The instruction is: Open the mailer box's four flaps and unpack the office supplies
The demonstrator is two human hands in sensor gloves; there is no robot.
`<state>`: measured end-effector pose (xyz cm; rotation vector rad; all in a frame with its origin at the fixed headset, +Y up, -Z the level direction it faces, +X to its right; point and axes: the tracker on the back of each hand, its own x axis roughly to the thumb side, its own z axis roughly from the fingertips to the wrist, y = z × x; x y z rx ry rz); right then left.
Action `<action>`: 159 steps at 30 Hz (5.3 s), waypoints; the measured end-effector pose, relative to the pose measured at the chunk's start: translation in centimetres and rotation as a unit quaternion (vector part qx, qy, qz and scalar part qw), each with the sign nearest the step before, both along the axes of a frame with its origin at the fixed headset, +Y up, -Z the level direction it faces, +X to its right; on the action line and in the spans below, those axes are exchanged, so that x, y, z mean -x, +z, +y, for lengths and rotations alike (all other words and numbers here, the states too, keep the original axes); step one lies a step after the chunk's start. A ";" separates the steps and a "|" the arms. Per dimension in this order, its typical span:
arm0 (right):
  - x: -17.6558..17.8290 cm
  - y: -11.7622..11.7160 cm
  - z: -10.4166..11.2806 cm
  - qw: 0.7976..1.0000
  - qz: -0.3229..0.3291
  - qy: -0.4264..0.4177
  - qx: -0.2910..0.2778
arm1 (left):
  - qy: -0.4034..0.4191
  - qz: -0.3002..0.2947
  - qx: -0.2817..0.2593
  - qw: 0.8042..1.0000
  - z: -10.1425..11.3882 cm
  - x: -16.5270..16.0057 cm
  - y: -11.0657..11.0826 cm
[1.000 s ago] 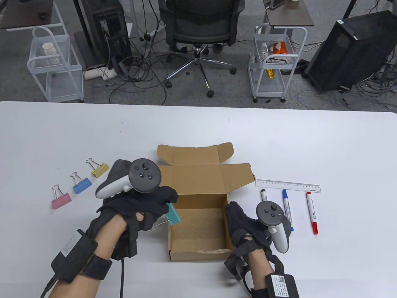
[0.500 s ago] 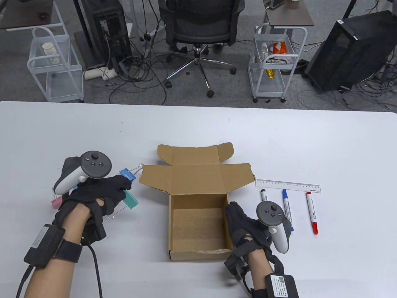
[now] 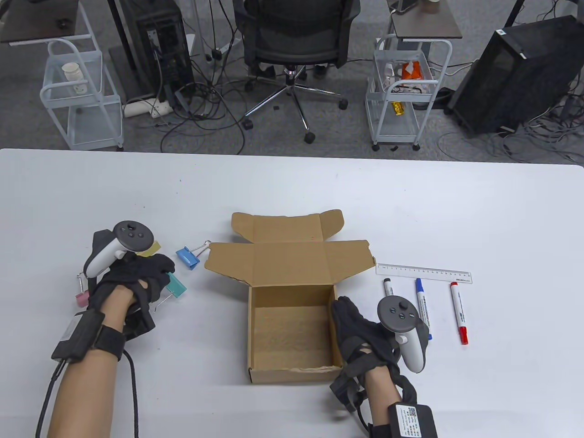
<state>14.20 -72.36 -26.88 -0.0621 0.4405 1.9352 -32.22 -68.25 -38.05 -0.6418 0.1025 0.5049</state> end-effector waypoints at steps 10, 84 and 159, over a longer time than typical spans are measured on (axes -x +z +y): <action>0.0 0.0 0.0 1.000 0.000 0.000 0.000 | -0.042 0.017 0.013 0.999 -1.7 -0.1 -0.9; 0.1 0.0 0.0 1.000 0.002 0.002 -0.004 | -0.130 -0.161 -0.223 0.953 2.0 -10.9 16.4; -1.9 8.9 4.2 0.844 0.071 0.467 -0.255 | -0.147 -0.192 -0.161 0.957 -0.2 -11.2 16.6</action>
